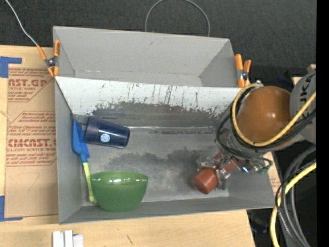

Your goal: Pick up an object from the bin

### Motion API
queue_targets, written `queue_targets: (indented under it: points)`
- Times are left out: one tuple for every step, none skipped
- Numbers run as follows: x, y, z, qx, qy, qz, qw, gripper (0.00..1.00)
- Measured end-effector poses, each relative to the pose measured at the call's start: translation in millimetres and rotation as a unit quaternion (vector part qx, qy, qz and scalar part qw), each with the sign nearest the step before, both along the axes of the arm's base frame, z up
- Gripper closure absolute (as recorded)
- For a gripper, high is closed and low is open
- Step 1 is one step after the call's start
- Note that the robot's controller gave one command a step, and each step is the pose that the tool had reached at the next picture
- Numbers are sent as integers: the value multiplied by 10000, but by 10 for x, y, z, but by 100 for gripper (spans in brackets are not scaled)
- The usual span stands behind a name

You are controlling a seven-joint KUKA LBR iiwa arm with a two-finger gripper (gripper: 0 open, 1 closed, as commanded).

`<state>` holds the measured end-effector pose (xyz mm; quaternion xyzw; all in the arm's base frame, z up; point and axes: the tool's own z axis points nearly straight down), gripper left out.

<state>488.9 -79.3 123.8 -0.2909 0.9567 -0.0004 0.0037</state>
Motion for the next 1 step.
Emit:
queue_targets:
  points:
    - [55, 32, 857, 16, 62, 174, 9998, 100]
